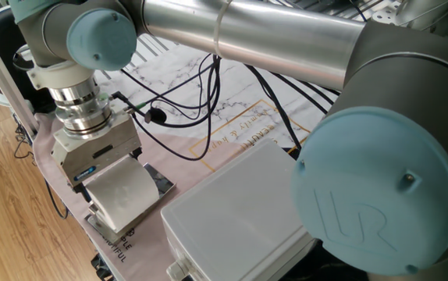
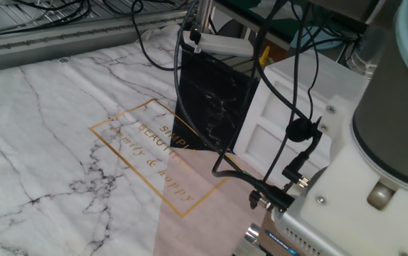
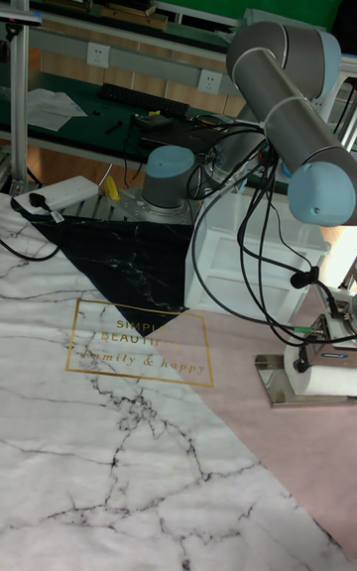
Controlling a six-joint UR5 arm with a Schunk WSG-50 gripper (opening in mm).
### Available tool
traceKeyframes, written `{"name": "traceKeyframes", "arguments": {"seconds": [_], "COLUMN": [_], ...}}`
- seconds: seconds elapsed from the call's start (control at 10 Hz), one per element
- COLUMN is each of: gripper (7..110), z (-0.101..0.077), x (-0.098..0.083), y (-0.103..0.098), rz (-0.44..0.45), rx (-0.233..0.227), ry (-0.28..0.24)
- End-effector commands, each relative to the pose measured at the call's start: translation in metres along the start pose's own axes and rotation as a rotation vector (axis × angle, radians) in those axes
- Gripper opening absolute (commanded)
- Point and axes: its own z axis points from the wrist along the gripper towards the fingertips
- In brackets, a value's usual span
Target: Take the roll of paper down from the shelf
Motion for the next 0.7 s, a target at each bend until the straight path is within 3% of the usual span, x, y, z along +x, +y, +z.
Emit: {"name": "traceKeyframes", "arguments": {"seconds": [0.0, 0.1, 0.2, 0.3, 0.6], "gripper": [66, 44, 44, 22, 22], "z": [-0.0033, -0.004, -0.0052, -0.007, -0.009], "x": [0.0023, 0.0029, 0.005, 0.0063, 0.0047], "y": [0.0019, 0.001, 0.0, -0.0012, 0.0013], "rz": [0.026, 0.031, 0.035, 0.04, 0.027], "rx": [-0.003, 0.003, 0.012, 0.023, 0.02], "ry": [0.011, 0.014, 0.024, 0.03, 0.026]}}
